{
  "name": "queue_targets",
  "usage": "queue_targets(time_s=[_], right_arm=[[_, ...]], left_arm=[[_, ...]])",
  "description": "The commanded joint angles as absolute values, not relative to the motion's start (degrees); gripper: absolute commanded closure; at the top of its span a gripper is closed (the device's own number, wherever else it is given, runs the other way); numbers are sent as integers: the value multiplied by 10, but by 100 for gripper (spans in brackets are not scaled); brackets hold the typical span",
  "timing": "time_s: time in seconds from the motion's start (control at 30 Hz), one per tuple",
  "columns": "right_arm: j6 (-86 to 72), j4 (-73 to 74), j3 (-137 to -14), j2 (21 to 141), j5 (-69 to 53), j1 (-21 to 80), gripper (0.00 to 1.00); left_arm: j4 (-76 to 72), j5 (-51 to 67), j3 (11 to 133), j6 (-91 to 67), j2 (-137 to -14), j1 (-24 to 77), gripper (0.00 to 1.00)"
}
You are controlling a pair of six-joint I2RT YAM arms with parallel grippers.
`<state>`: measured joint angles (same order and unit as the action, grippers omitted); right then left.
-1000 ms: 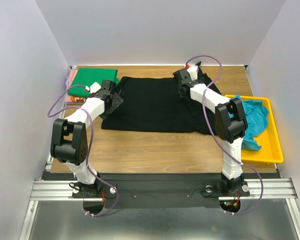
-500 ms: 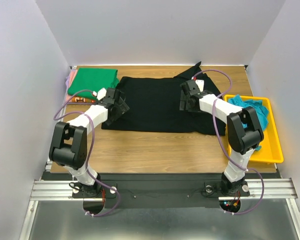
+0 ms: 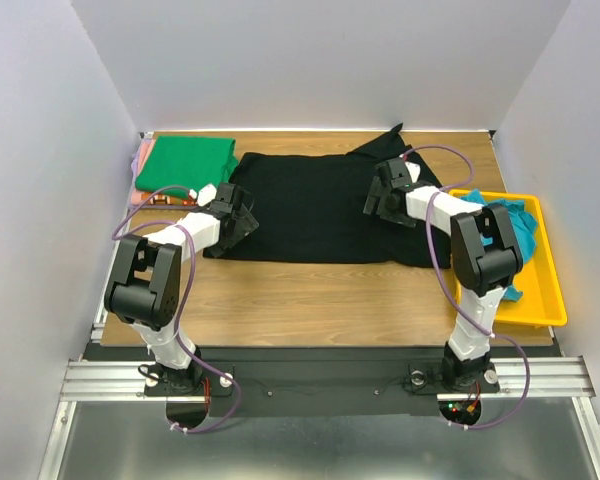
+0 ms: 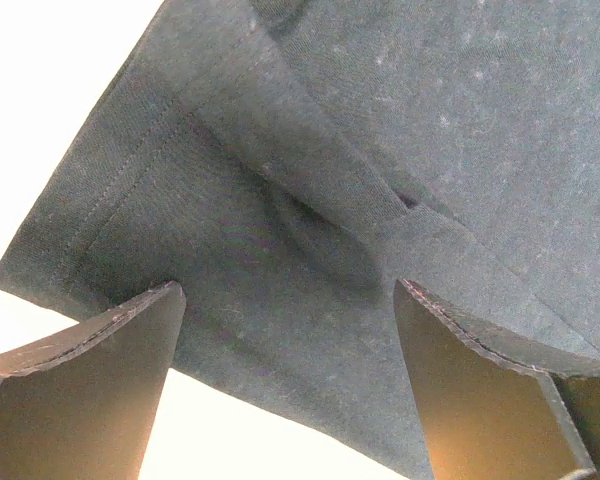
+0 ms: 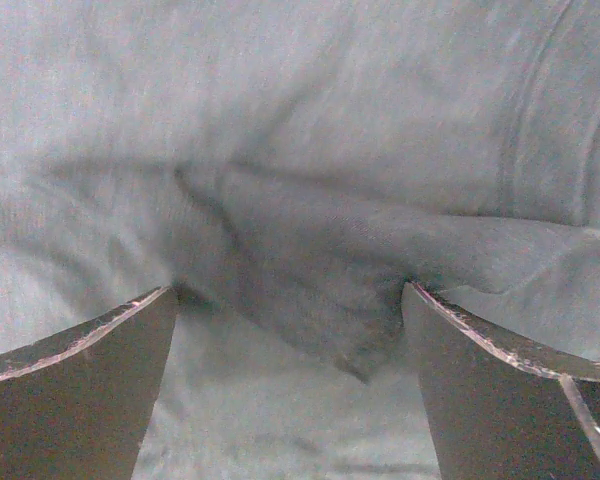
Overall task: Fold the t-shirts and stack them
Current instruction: Fold the tshirt
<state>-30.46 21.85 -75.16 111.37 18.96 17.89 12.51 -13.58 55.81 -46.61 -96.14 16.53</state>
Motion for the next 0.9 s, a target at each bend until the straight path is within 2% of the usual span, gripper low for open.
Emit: queue_targets(time_s=[0.0, 0.3, 0.43, 0.7, 0.87], right_arm=[[-309, 141, -788, 1132, 172, 140, 0], [-244, 104, -963, 1202, 185, 98, 0], [-214, 104, -961, 1179, 146, 97, 0], [-299, 105, -659, 972, 8, 105, 0], [-312, 105, -561, 932, 7, 137, 0]], left_arm=[[134, -163, 533, -462, -974, 163, 2], [138, -177, 523, -461, -956, 163, 2], [138, -172, 524, -458, -950, 163, 2], [133, -165, 519, -463, -939, 164, 2], [130, -154, 495, -472, -930, 164, 2]])
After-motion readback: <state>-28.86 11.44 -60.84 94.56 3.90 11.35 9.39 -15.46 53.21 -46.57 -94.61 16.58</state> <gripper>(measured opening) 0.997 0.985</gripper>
